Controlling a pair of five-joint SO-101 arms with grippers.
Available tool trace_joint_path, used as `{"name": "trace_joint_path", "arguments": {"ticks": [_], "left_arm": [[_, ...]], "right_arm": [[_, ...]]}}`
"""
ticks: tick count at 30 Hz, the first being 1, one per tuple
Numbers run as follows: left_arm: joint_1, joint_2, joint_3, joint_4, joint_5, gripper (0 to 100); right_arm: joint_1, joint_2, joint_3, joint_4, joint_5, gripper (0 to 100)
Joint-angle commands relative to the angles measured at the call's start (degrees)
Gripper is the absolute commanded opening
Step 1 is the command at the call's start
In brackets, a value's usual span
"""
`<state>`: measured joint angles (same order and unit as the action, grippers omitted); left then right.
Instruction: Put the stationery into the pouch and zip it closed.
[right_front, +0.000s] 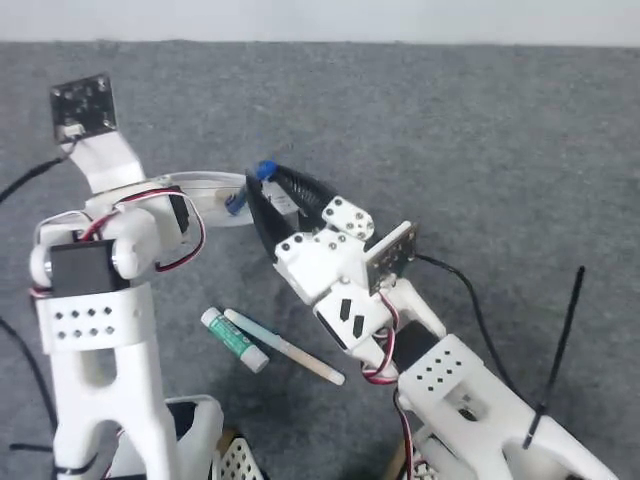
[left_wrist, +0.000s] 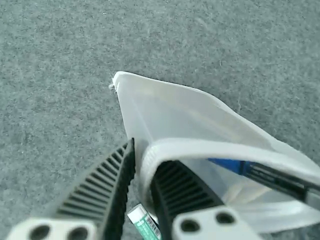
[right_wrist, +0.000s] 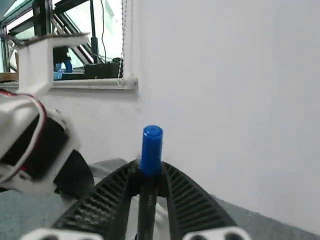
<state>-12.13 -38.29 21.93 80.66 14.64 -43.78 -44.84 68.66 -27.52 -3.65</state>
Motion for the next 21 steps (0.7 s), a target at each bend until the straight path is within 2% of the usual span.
{"name": "trace_joint_path", "arguments": {"ticks": [1,11,15,21], "left_arm": [[0.26,-2.37,0.04,-2.29,-0.18,1],[0.26,-2.37,0.66,-2.37,-0.18,1],[0.26,-2.37,0.75,-2.81,-0.18,1],[0.26,-2.37,0.75,-2.81,-0.18,1]], "right_arm": [[-0.31,-0.22,0.88,-1.45,0.79,1.7],[-0.57,0.40,2.02,1.36,0.97,2.0],[-1.89,0.40,0.62,8.22,5.98,2.1],[-3.38,0.04,0.70,9.54,7.30,3.2]]}}
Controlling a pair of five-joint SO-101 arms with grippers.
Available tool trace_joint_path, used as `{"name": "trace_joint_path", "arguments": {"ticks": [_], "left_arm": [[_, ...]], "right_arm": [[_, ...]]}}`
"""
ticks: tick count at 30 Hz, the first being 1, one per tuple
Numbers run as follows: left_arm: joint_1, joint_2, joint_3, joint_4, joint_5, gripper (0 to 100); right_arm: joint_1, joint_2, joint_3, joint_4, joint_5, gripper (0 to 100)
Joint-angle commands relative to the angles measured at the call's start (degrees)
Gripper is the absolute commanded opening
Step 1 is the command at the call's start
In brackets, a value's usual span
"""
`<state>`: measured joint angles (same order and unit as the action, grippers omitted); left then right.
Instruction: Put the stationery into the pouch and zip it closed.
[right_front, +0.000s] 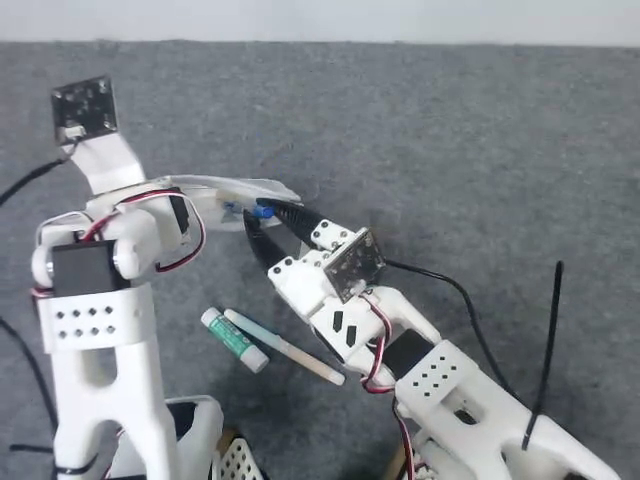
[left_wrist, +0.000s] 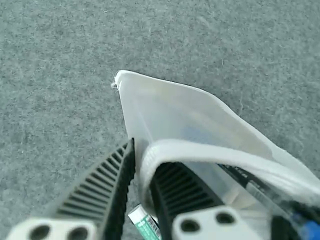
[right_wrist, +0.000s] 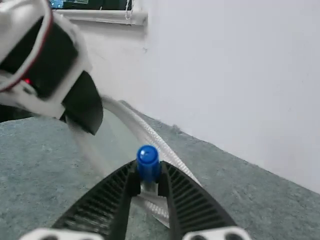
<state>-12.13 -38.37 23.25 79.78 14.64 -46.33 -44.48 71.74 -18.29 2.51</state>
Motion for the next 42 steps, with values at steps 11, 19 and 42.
{"name": "trace_joint_path", "arguments": {"ticks": [11,19,42], "left_arm": [[0.18,-2.29,-0.57,-1.93,-0.18,1],[-1.85,-2.29,-0.57,-2.29,-0.18,1],[-13.54,-2.29,-0.57,-5.10,4.66,1]], "right_arm": [[-0.92,-0.66,-2.20,4.79,1.23,18.6],[-0.66,-2.42,-2.02,5.32,1.23,18.4],[-2.15,-18.68,-10.20,44.26,0.88,18.4]]}}
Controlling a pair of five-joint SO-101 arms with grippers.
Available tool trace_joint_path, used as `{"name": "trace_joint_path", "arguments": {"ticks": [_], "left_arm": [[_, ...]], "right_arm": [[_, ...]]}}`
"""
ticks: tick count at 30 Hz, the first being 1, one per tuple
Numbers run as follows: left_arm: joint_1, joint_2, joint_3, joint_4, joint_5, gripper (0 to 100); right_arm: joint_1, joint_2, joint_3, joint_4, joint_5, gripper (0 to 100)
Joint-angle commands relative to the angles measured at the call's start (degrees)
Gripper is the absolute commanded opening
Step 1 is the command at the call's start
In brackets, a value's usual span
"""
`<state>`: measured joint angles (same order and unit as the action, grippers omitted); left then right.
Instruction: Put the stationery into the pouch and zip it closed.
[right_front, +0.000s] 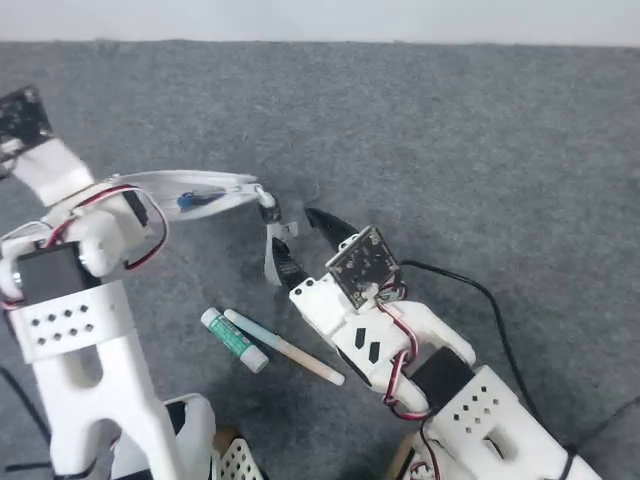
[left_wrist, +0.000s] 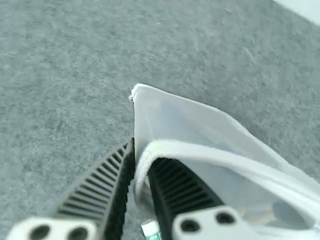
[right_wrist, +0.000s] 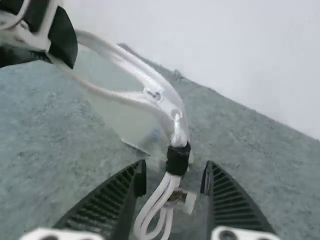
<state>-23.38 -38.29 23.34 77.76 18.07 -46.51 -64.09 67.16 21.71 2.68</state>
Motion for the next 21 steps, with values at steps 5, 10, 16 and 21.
{"name": "trace_joint_path", "arguments": {"ticks": [5,10,16,21], "left_arm": [[-7.12,-2.37,-0.66,-4.31,2.81,1],[-11.08,-2.37,-0.66,-5.01,4.66,1],[-13.54,-2.37,1.27,-7.47,6.59,1],[-14.24,-2.37,1.89,-8.18,6.59,1]], "right_arm": [[-3.74,5.14,-8.26,8.40,0.70,18.4],[-4.00,9.71,-8.70,8.13,0.97,18.4],[-8.57,14.37,-8.70,8.31,1.05,18.3],[-10.07,20.62,-12.75,12.44,0.70,18.3]]}}
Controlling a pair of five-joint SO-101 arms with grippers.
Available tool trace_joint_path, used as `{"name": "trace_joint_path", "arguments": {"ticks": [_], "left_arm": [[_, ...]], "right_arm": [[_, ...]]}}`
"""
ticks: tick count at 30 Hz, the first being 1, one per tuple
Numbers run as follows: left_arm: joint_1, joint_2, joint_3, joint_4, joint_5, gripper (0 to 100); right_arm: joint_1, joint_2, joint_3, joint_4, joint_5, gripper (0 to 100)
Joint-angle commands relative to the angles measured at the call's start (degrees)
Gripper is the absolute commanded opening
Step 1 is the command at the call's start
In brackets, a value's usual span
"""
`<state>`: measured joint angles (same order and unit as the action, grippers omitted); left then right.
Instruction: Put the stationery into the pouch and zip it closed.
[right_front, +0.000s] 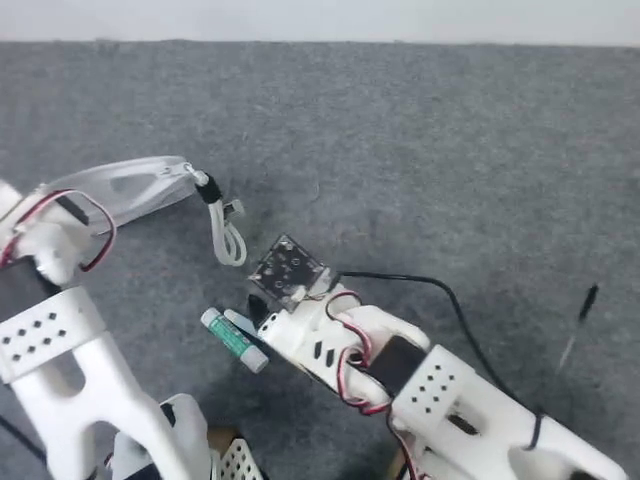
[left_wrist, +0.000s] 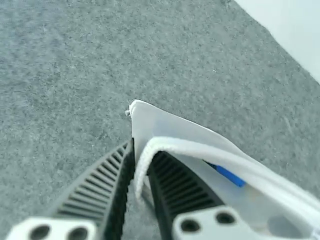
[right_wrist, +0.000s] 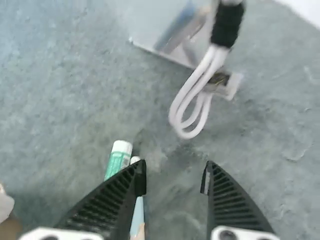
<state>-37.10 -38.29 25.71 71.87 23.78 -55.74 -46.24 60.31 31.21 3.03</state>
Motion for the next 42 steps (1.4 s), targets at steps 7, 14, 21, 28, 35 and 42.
{"name": "trace_joint_path", "arguments": {"ticks": [7,14,21,28,35,42], "left_arm": [[-0.53,-2.37,-0.48,-2.29,0.88,1],[-0.35,-2.37,-0.48,-2.29,0.88,1],[-0.35,-2.37,-0.48,-2.29,0.88,1],[-0.35,-2.37,-0.48,-2.29,0.79,1],[-0.35,-2.37,-0.48,-2.29,0.79,1],[-0.35,-2.37,-0.48,-2.29,0.79,1]], "right_arm": [[-0.84,14.37,-13.63,8.40,0.26,18.4],[-2.77,27.74,-19.16,8.75,0.26,18.4],[-3.56,40.22,-25.05,8.92,0.26,18.4],[-3.65,44.44,-27.52,8.92,0.26,18.4],[-3.82,44.53,-27.52,8.84,0.26,18.4],[-5.41,44.62,-27.43,10.59,0.53,18.4]]}}
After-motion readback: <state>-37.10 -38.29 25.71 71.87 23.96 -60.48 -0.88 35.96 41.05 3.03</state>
